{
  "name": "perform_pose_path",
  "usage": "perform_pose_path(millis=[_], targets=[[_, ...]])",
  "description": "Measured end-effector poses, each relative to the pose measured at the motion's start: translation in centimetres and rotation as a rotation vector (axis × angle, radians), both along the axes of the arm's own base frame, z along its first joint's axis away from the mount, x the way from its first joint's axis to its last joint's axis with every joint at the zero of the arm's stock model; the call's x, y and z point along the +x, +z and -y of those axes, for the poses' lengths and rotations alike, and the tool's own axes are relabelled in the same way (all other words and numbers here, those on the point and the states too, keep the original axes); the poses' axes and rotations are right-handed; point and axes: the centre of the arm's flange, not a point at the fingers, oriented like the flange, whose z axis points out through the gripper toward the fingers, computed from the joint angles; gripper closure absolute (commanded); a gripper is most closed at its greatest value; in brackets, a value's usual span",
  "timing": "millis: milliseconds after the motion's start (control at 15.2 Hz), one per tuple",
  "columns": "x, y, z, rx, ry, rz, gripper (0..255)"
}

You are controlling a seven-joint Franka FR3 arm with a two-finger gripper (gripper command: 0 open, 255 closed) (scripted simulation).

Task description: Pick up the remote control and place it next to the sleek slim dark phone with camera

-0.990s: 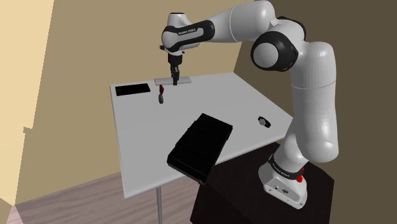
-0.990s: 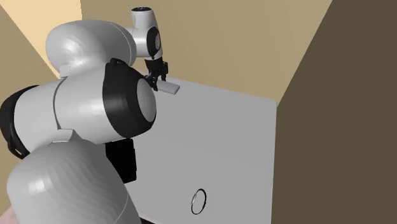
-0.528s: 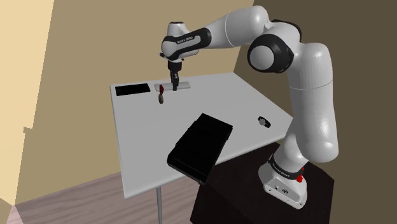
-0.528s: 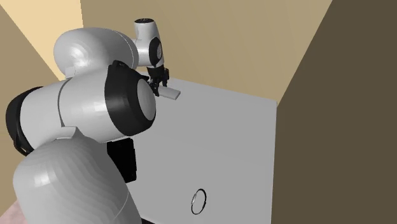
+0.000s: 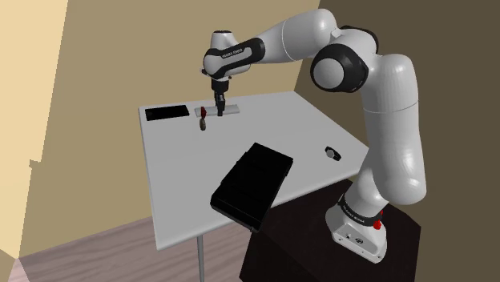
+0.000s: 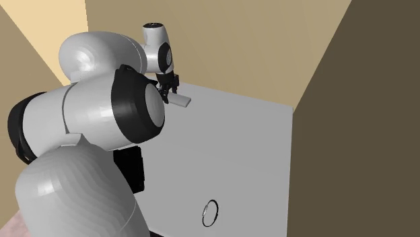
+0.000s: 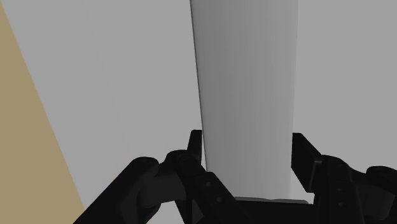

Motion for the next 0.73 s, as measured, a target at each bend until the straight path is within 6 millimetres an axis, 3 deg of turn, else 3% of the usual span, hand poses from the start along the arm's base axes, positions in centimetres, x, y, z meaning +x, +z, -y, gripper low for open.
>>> perform_pose_path(millis=[66, 462, 726], targets=[[0.0, 0.0, 0.0, 0.0, 0.0, 0.0, 0], [0.0, 0.0, 0.0, 0.0, 0.0, 0.001, 0], [0.1, 3.9, 0.1, 0.0, 0.0, 0.002, 0]])
